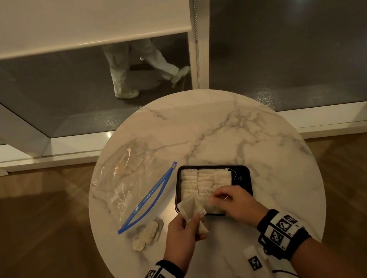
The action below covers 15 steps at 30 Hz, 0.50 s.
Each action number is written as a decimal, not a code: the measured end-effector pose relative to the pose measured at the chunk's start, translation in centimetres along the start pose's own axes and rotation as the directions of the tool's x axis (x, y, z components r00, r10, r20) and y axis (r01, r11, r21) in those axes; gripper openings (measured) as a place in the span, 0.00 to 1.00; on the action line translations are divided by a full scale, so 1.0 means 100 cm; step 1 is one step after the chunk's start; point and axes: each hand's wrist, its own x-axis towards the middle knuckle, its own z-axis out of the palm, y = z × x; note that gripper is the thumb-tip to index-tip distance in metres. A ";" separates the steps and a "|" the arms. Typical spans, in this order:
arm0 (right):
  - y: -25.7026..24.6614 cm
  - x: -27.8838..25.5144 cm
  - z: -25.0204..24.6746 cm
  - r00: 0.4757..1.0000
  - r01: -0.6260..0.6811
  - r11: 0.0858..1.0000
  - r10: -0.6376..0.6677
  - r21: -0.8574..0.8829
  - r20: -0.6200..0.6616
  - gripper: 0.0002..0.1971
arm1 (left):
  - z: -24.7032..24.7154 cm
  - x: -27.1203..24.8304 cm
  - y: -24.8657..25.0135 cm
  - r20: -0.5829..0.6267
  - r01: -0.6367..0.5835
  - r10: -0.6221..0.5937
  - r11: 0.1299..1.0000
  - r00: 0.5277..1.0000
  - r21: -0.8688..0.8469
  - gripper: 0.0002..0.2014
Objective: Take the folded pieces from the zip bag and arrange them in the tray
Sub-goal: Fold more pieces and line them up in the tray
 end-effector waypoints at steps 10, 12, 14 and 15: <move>0.006 -0.023 0.026 0.997 -0.061 0.945 0.043 0.322 0.062 0.05 | -0.002 -0.008 -0.002 0.137 0.021 -0.037 0.993 0.990 0.114 0.11; 0.005 -0.026 0.027 0.996 -0.069 0.930 0.045 0.360 0.075 0.08 | -0.005 -0.010 -0.001 0.146 0.018 -0.036 0.992 0.989 0.124 0.13; 0.003 -0.028 0.028 0.996 -0.062 0.921 0.030 0.384 0.089 0.10 | -0.007 -0.011 0.000 0.151 0.020 -0.040 0.991 0.988 0.135 0.15; 0.002 -0.028 0.030 0.996 -0.054 0.921 0.023 0.386 0.084 0.10 | -0.007 -0.012 0.001 0.154 0.020 -0.042 0.990 0.987 0.142 0.15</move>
